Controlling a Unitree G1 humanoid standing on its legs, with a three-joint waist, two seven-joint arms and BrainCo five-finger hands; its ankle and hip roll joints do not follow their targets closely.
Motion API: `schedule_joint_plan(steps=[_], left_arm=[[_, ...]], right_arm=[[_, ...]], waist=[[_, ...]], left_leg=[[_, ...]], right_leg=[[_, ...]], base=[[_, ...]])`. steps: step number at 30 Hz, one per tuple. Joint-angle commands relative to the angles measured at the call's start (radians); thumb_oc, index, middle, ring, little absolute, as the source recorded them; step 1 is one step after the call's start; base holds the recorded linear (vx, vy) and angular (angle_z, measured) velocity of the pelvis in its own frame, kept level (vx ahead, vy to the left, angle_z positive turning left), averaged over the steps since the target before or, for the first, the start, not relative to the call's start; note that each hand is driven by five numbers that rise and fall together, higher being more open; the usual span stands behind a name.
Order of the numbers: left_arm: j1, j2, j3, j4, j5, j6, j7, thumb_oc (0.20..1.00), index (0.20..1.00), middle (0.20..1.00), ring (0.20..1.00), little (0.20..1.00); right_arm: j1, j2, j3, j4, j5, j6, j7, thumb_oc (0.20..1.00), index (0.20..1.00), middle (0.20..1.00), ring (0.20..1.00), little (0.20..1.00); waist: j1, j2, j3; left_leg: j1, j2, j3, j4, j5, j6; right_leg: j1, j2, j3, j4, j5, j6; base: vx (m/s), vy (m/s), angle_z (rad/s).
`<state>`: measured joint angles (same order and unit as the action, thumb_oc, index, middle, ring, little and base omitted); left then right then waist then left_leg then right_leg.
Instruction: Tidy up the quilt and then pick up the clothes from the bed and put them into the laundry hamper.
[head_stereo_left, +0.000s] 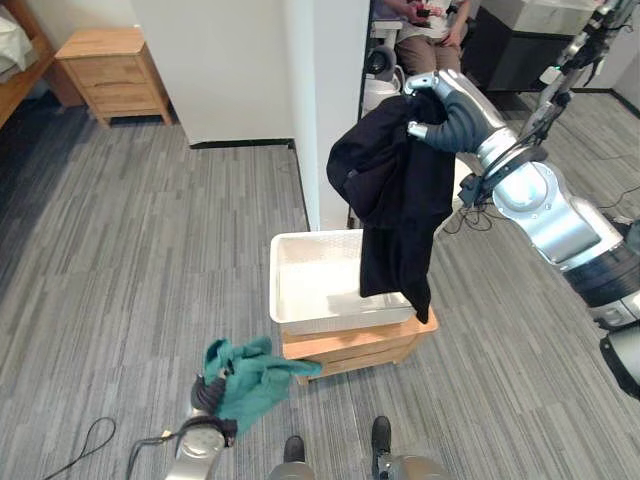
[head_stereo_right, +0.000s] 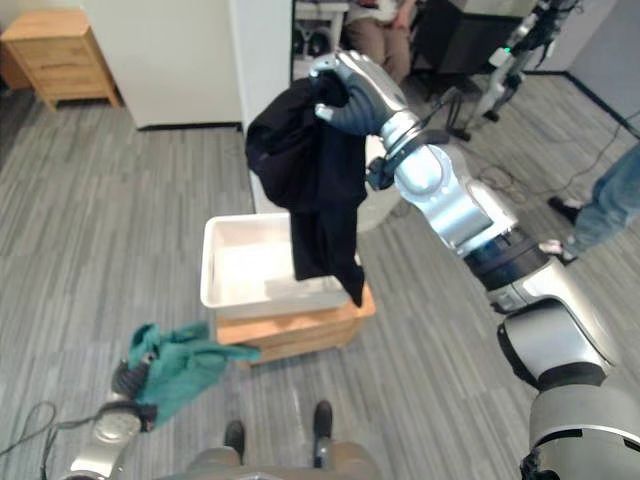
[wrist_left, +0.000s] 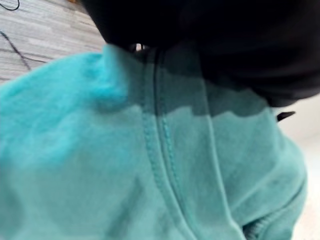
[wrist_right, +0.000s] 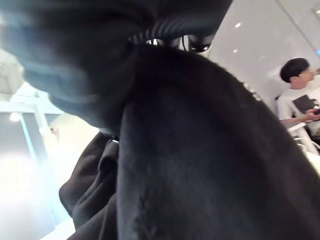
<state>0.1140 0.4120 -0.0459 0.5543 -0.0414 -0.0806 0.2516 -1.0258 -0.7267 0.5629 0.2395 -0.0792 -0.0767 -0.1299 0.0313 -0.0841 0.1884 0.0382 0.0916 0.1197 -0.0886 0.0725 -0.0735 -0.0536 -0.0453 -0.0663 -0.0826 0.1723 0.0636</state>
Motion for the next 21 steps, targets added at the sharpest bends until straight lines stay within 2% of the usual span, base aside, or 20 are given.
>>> schedule_joint_plan(steps=[1,4,6,7,8,9,10,11,13,15,16,17,19,20,21], left_arm=[[-0.075,0.086,0.018,-0.057,-0.028,-0.070,0.048,0.200,0.200,0.200,0.200,0.200],[-0.087,0.089,0.016,-0.070,-0.025,-0.073,0.050,0.200,0.200,0.200,0.200,0.200],[-0.139,0.100,-0.001,-0.107,-0.023,-0.083,0.067,0.200,0.200,0.200,0.200,0.200],[-0.199,0.106,-0.025,-0.128,-0.004,-0.080,0.073,0.200,0.200,0.200,0.200,0.200],[-0.201,0.105,-0.026,-0.127,-0.004,-0.080,0.073,0.200,0.200,0.200,0.200,0.200],[-0.242,0.112,-0.037,-0.133,0.007,-0.080,0.083,0.200,0.200,0.200,0.200,0.200],[-0.342,0.122,-0.068,-0.145,0.017,-0.074,0.095,0.200,0.200,0.200,0.200,0.200],[-0.346,0.122,-0.070,-0.143,0.017,-0.074,0.095,0.200,0.200,0.200,0.200,0.200],[-0.497,0.134,-0.114,-0.132,0.027,-0.065,0.128,0.200,0.200,0.200,0.200,0.200],[-0.537,0.135,-0.127,-0.130,0.037,-0.066,0.142,0.200,0.200,0.200,0.200,0.200],[-0.571,0.126,-0.138,-0.147,0.065,-0.059,0.159,0.200,0.200,0.200,0.200,0.200],[-0.570,0.126,-0.140,-0.148,0.066,-0.059,0.159,0.200,0.200,0.200,0.200,0.200],[-0.551,0.115,-0.121,-0.247,0.096,-0.060,0.163,0.200,0.200,0.200,0.200,0.200],[-0.548,0.115,-0.122,-0.249,0.096,-0.059,0.162,0.200,0.200,0.200,0.200,0.200],[-0.528,-0.007,-0.185,-0.558,0.258,-0.035,0.218,0.200,0.200,0.200,0.200,0.200]], right_arm=[[-0.204,0.040,-0.016,0.099,-0.032,0.003,-0.096,0.200,0.200,0.200,0.200,0.200],[-0.226,0.068,-0.001,0.142,-0.044,0.006,-0.101,0.200,0.200,0.200,0.200,0.200],[-0.256,0.129,0.023,0.265,-0.063,0.024,-0.113,0.200,0.200,0.200,0.200,0.200],[-0.255,0.151,0.049,0.347,-0.085,0.030,-0.106,0.432,0.432,0.432,0.432,0.432],[-0.257,0.151,0.049,0.350,-0.085,0.028,-0.106,0.620,0.620,0.620,0.620,0.620],[-0.257,0.156,0.060,0.398,-0.099,0.041,-0.108,1.000,1.000,1.000,1.000,1.000],[-0.233,0.156,0.081,0.484,-0.144,0.062,-0.109,1.000,1.000,1.000,1.000,1.000],[-0.235,0.155,0.081,0.487,-0.144,0.060,-0.110,1.000,1.000,1.000,1.000,1.000],[-0.200,0.167,0.099,0.612,-0.205,0.092,-0.118,1.000,1.000,1.000,1.000,1.000],[-0.173,0.173,0.092,0.636,-0.215,0.095,-0.121,1.000,1.000,1.000,1.000,1.000],[-0.081,0.194,0.065,0.620,-0.219,0.096,-0.127,1.000,1.000,1.000,1.000,1.000],[-0.077,0.193,0.063,0.617,-0.220,0.097,-0.127,1.000,1.000,1.000,1.000,1.000],[0.177,0.233,-0.015,0.501,-0.229,0.088,-0.132,1.000,1.000,1.000,1.000,1.000],[0.182,0.232,-0.016,0.498,-0.230,0.089,-0.131,1.000,1.000,1.000,1.000,1.000],[0.289,0.253,-0.057,0.412,-0.259,0.091,-0.159,1.000,1.000,1.000,1.000,1.000]], waist=[[0.011,0.005,0.014],[0.012,0.006,0.017],[0.019,0.006,0.027],[0.017,0.009,0.033],[0.017,0.009,0.034],[0.016,0.011,0.037],[0.009,0.013,0.037],[0.010,0.013,0.038],[-0.003,0.023,0.038],[-0.008,0.026,0.041],[-0.024,0.031,0.044],[-0.022,0.030,0.043],[-0.050,0.040,0.045],[-0.049,0.040,0.042],[-0.063,0.041,0.042]], left_leg=[[0.022,0.013,0.032,0.001,-0.088,-0.018],[0.016,0.013,0.029,0.001,-0.086,-0.019],[-0.002,0.014,0.024,0.001,-0.080,-0.022],[-0.011,0.013,0.020,0.001,-0.076,-0.024],[-0.011,0.013,0.019,0.001,-0.076,-0.024],[-0.016,0.013,0.017,0.001,-0.074,-0.025],[-0.019,0.013,0.016,0.001,-0.073,-0.027],[-0.019,0.013,0.015,0.001,-0.073,-0.027],[-0.019,0.014,0.017,0.001,-0.071,-0.029],[-0.015,0.015,0.020,0.001,-0.072,-0.030],[-0.010,0.017,0.027,0.001,-0.073,-0.030],[-0.009,0.017,0.027,0.001,-0.074,-0.030],[-0.001,0.021,0.043,0.001,-0.067,-0.028],[0.004,0.021,0.042,0.001,-0.076,-0.029],[0.009,0.021,0.042,0.001,-0.083,-0.024]], right_leg=[[0.088,-0.059,-0.014,-0.005,-0.180,0.089],[0.084,-0.060,-0.016,-0.005,-0.180,0.088],[0.073,-0.058,-0.019,-0.005,-0.178,0.087],[0.067,-0.057,-0.022,-0.005,-0.177,0.086],[0.066,-0.057,-0.022,-0.005,-0.177,0.086],[0.064,-0.057,-0.024,-0.005,-0.178,0.086],[0.062,-0.057,-0.026,-0.005,-0.179,0.087],[0.062,-0.057,-0.027,-0.005,-0.179,0.087],[0.063,-0.056,-0.024,-0.005,-0.178,0.087],[0.066,-0.055,-0.022,-0.005,-0.178,0.087],[0.068,-0.055,-0.015,-0.005,-0.178,0.088],[0.069,-0.055,-0.015,-0.005,-0.178,0.088],[0.068,-0.055,-0.003,-0.005,-0.167,0.086],[0.072,-0.055,-0.003,-0.005,-0.175,0.087],[0.076,-0.054,0.001,-0.005,-0.175,0.088]], base=[[0.00,-0.009,0.07],[-0.01,-0.011,0.05],[-0.03,-0.032,0.11],[-0.02,-0.022,0.07],[-0.02,-0.024,0.11],[-0.01,-0.034,0.20],[-0.01,-0.034,0.23],[-0.01,-0.042,0.21],[-0.01,-0.027,0.06],[0.00,0.000,0.00],[-0.02,-0.025,-0.05],[-0.01,-0.027,-0.11],[-0.01,-0.022,-0.11],[0.02,-0.028,-0.09],[0.02,-0.043,-0.21]])
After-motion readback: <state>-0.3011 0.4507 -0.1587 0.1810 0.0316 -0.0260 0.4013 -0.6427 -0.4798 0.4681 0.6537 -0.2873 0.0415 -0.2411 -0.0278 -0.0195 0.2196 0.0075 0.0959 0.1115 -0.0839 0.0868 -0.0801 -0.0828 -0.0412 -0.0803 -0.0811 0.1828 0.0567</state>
